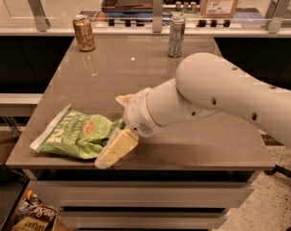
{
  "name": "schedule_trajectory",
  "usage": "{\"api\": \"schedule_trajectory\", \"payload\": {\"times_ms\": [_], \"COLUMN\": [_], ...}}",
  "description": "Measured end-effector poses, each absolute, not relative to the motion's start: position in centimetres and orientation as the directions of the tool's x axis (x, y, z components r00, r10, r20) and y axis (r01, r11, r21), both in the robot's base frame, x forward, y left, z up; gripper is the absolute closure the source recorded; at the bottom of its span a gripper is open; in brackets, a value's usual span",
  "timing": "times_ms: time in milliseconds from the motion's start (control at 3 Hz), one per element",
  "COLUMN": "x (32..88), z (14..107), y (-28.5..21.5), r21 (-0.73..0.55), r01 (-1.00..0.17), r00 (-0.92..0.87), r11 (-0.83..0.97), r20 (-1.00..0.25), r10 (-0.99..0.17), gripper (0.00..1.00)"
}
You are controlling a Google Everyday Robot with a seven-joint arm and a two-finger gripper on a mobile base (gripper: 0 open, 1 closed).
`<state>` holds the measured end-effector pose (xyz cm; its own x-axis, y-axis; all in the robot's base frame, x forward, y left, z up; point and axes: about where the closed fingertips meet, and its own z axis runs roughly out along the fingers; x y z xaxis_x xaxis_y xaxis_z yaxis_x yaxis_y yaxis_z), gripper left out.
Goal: Move green jalapeno chip bag near orange can
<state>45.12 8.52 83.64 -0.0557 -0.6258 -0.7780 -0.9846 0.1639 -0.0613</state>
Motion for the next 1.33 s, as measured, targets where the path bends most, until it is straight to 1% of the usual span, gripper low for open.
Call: {"api": "schedule_trajectory", "payload": {"times_ms": [667,1000,1333], "x": [46.1,46.0,45.9], "z": [82.3,82.5,82.6], "y": [10.3,10.4,10.6], "r21": [-0.076,-0.080,-0.083], "r01": [-0.982,-0.982,-0.982], "r00": [-0.044,-0.040,-0.036], "r11": [0.172,0.171,0.168], "r20": [-0.798,-0.797,-0.796], "r10": [-0.602,-0.603,-0.604], "gripper": [0.00,0.17,0.40]}}
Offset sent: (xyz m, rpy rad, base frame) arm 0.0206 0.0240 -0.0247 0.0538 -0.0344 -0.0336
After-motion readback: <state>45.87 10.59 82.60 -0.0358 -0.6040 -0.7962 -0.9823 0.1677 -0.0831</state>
